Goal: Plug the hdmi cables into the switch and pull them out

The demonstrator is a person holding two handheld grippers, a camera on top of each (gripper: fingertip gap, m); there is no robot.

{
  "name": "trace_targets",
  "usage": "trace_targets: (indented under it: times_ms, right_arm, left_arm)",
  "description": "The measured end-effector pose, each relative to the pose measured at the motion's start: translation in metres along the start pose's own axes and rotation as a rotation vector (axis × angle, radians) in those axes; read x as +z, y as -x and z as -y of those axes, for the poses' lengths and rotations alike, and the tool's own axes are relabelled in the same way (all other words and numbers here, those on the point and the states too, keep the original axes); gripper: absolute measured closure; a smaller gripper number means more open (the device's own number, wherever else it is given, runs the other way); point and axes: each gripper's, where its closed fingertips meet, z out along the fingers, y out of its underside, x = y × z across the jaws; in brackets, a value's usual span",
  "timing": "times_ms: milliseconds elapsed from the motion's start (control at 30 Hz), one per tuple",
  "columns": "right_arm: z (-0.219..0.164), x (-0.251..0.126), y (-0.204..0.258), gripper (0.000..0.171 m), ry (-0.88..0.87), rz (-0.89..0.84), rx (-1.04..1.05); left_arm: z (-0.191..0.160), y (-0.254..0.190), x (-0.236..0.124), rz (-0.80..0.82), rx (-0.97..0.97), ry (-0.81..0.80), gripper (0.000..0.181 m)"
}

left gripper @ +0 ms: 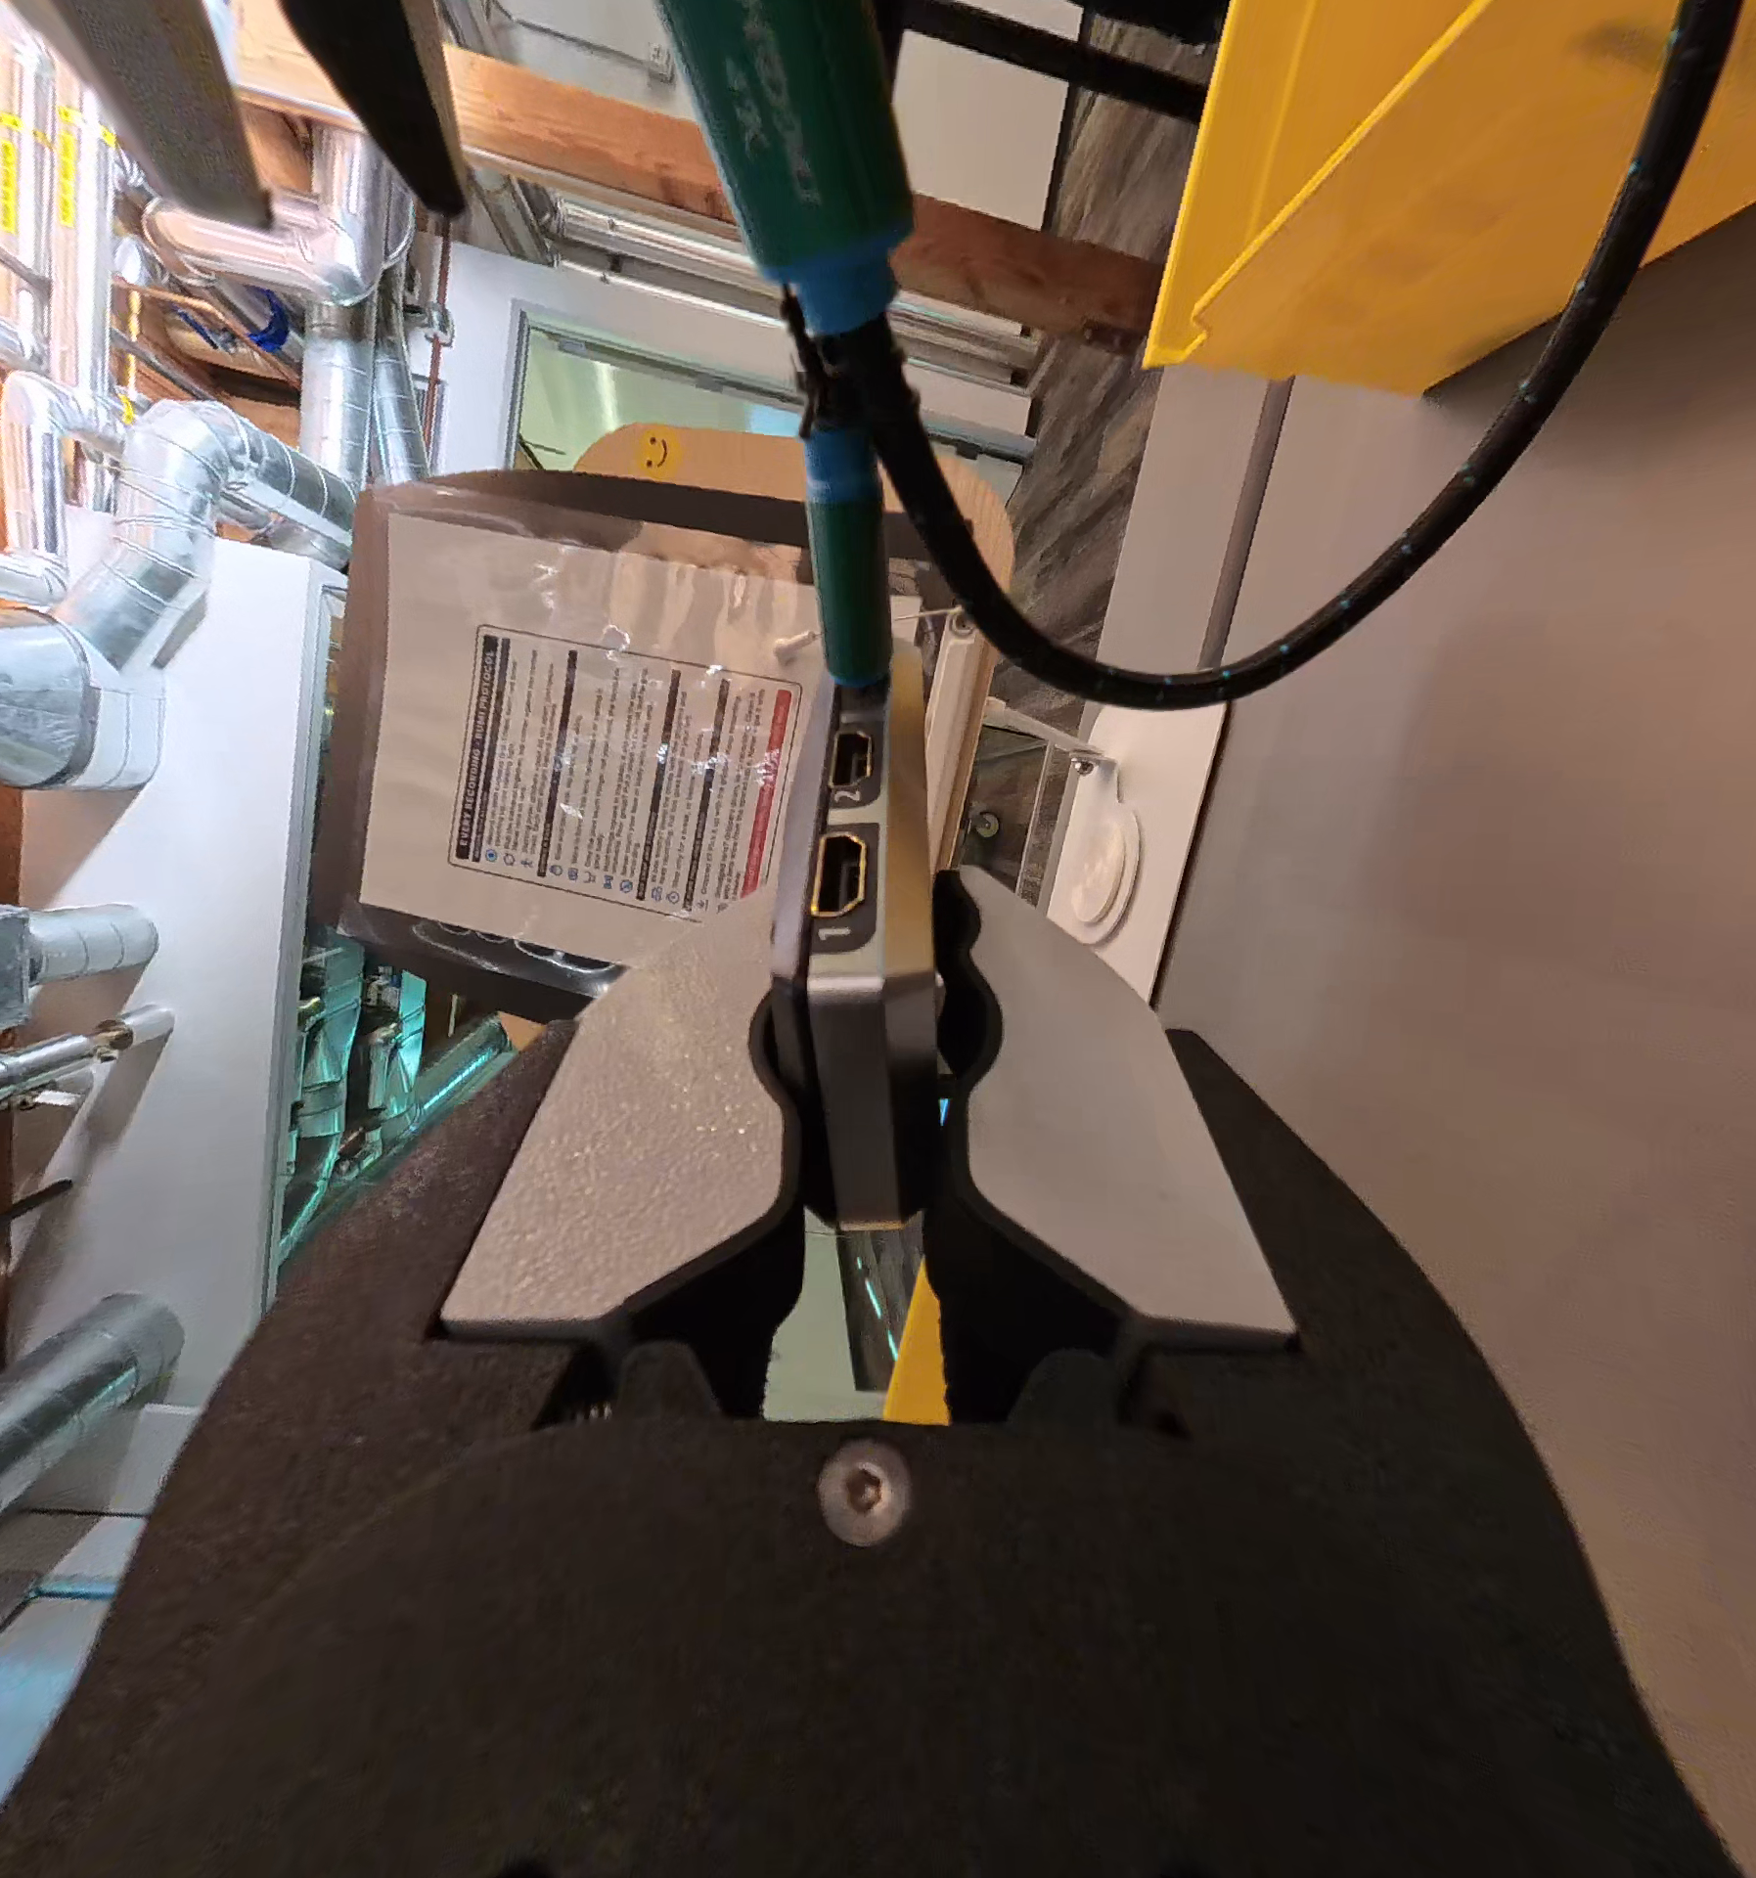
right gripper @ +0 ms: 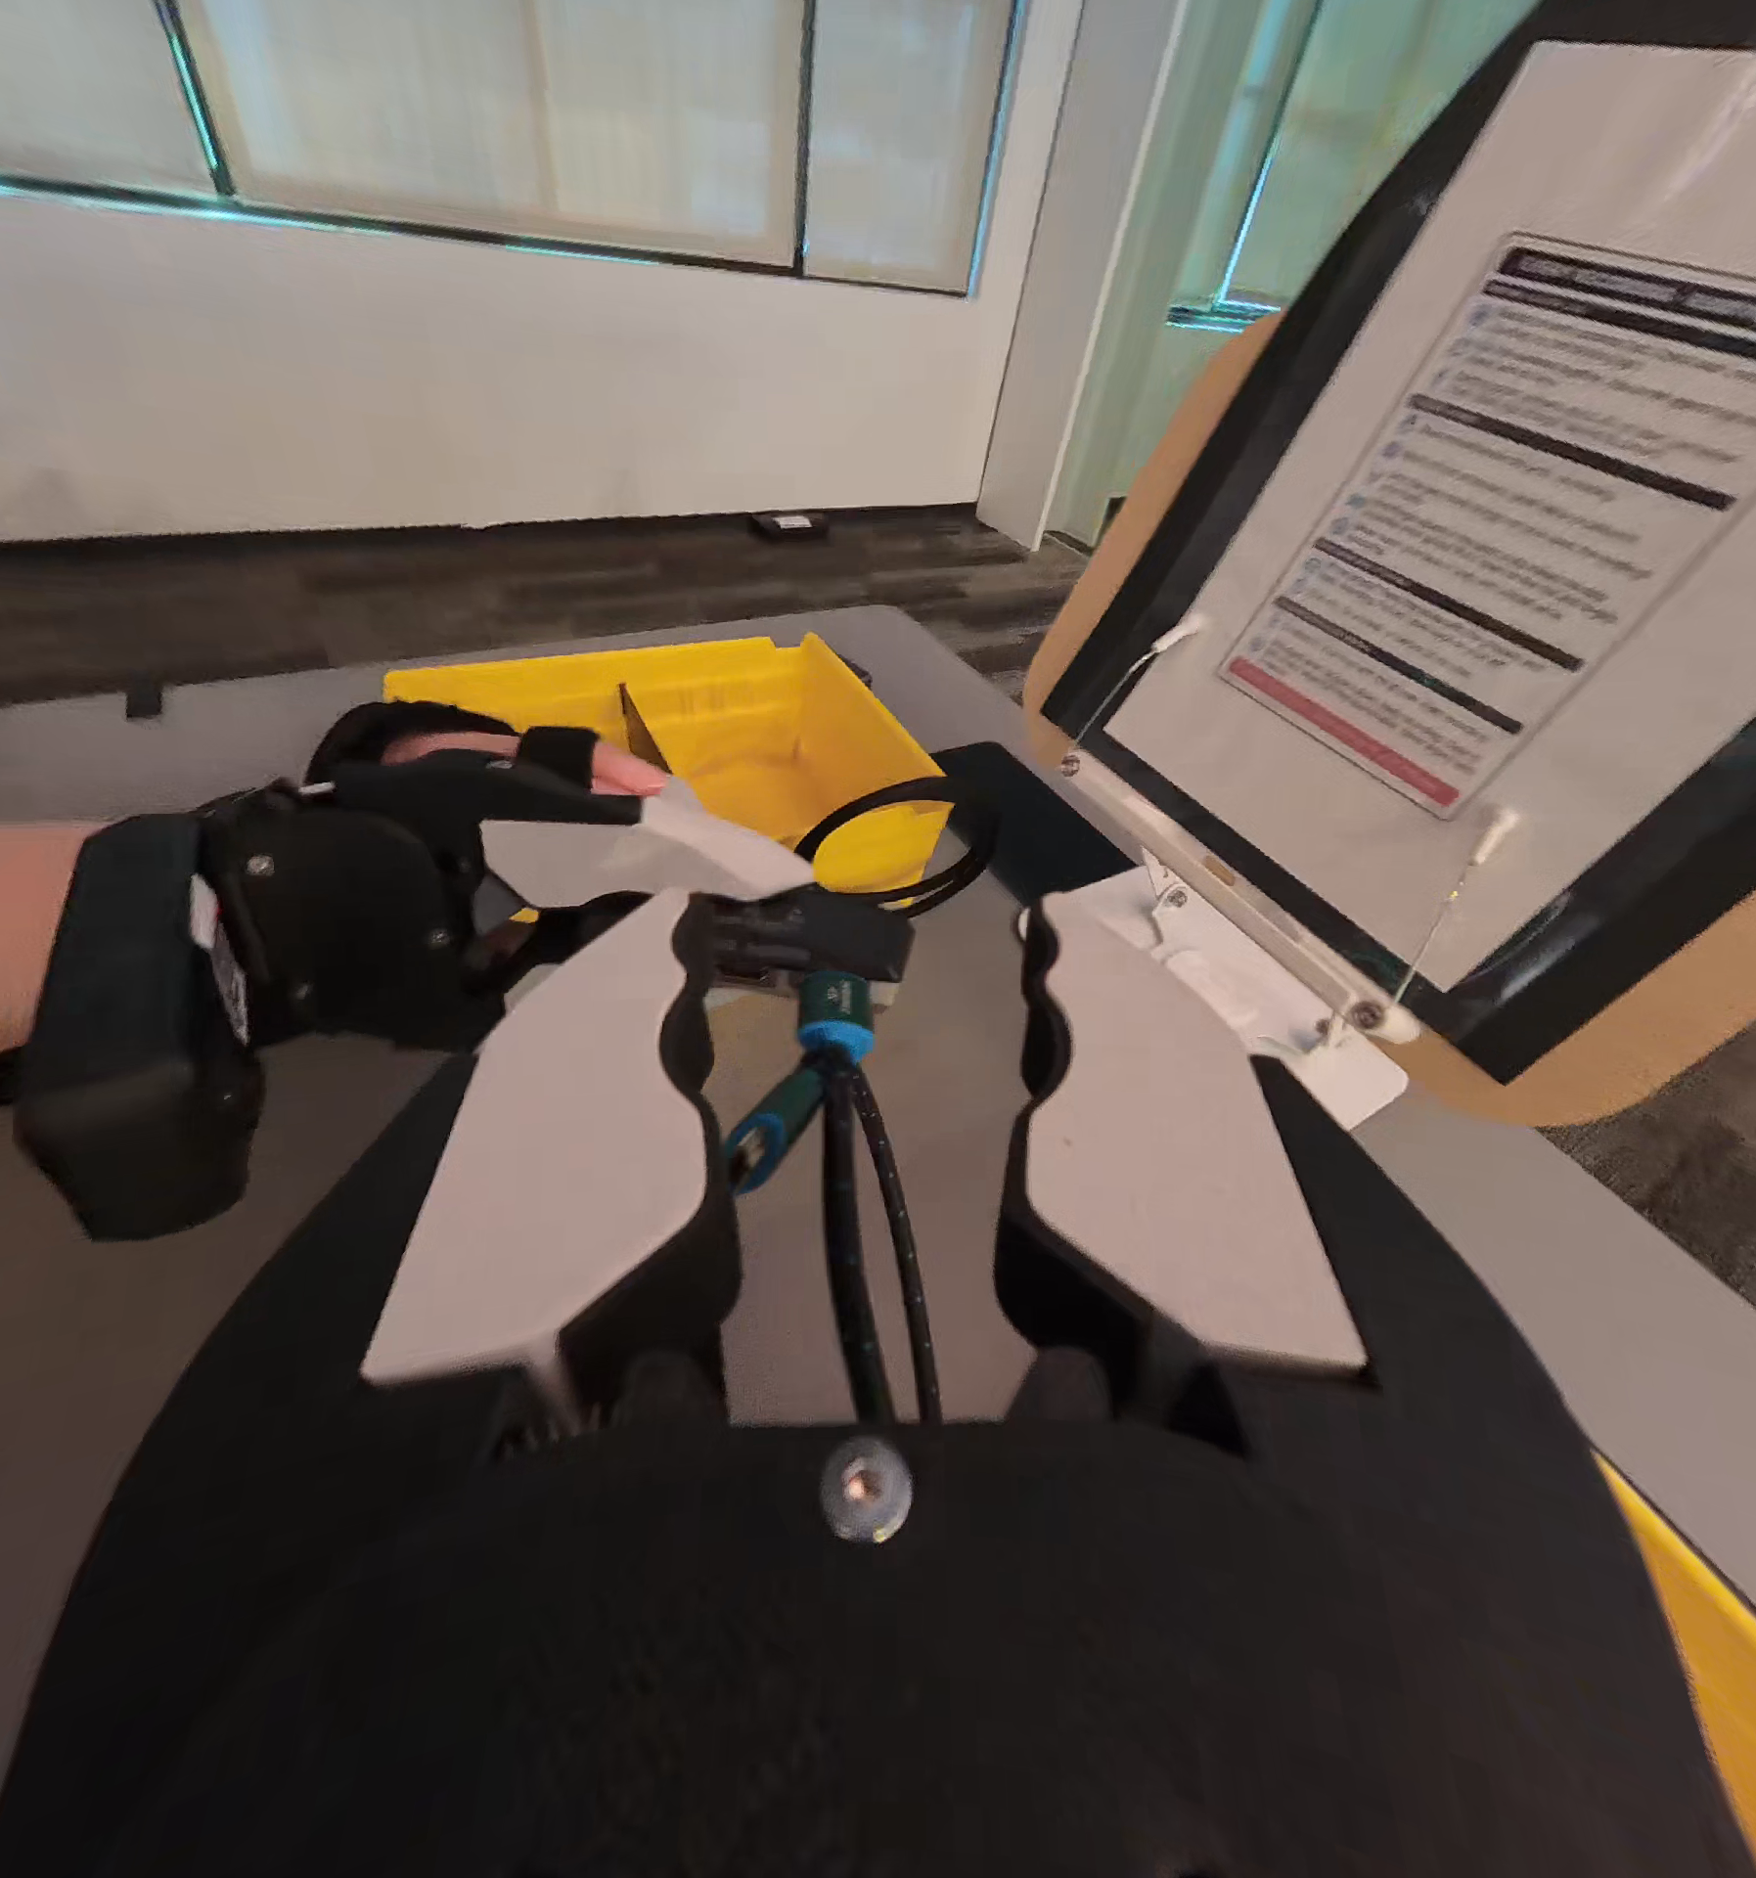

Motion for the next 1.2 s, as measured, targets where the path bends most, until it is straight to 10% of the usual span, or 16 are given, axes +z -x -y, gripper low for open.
trace_targets:
  times_ms: [1200]
  right_arm:
    - [-0.037,0.039,0.004,0.141,0.134,-0.119,-0.038]
  left_arm:
    - [0.000,0.020,-0.003,0.181,0.007,0.068,0.159]
